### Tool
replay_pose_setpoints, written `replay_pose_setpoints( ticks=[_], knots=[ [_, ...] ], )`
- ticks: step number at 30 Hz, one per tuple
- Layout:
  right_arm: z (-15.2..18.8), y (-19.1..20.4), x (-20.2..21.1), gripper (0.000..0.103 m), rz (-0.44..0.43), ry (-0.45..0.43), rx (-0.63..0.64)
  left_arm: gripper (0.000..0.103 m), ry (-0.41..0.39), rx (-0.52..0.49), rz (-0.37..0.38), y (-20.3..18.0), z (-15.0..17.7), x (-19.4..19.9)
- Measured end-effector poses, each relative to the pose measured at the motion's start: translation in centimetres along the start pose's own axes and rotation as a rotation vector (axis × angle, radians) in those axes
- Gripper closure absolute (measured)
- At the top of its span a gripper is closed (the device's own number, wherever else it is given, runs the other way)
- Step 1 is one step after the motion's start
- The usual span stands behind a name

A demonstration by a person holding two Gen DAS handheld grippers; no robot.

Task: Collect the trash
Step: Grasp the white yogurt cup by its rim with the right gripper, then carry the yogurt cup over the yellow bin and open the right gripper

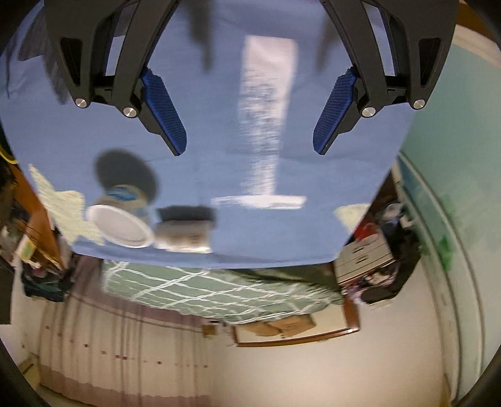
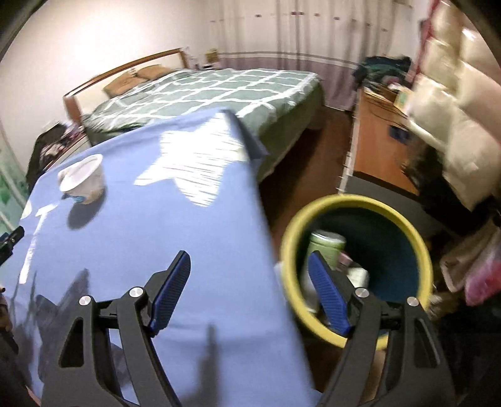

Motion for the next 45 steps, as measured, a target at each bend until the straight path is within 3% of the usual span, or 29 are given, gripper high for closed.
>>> replay_pose_setpoints(
  ticks=[5,10,13,15,20,35,37,38,45],
  knots=[
    [-2.3,5.9,-2.2,0.030,-0.121,0.029,0.084,0.020,0.028,0.025,-0.033,2.0,1.3,-1.4],
    [-5.0,13.1,-4.5,0.030,-0.272,0.066,0.165,0.020,0.053,0.053,-0.005,2.5,1.3,-2.2],
    [-5.5,16.7,-6.0,0.024,-0.324,0.098,0.211,0.020,0.068,0.041,0.002,1.9,1.5,-2.4],
    [-5.6,19.1,-7.2,0.017,-0.329,0.117,0.260,0.020,0.075,0.043,0.009,1.8,1.6,-2.5],
    [-5.4,22.3,-9.6,0.011,-0.269,0.139,0.321,0.020,0.094,0.056,0.030,1.8,1.7,-2.8],
    [-7.9,24.6,-14.2,0.011,-0.228,0.166,0.295,0.020,0.097,0.073,0.076,1.4,1.8,-2.5],
    [-8.3,24.4,-14.3,0.012,-0.233,0.164,0.285,0.020,0.101,0.077,0.079,1.4,1.9,-2.5],
    [-8.3,24.3,-14.3,0.018,-0.241,0.165,0.269,0.020,0.102,0.078,0.080,1.4,1.9,-2.6],
    [-8.4,22.6,-12.6,0.019,-0.263,0.134,0.234,0.020,0.113,0.079,0.088,1.2,2.0,-2.8]
  ],
)
Point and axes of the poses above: each gripper's, at about its wrist camera, not at the fingertips, and x roughly against the way its jaws point, y to its left, z to its underside, the point moved 6 cm from there along -x, roughly the way its jaws point, and after that the axes turned 3 degrees about -z, right-handed, at the moved point
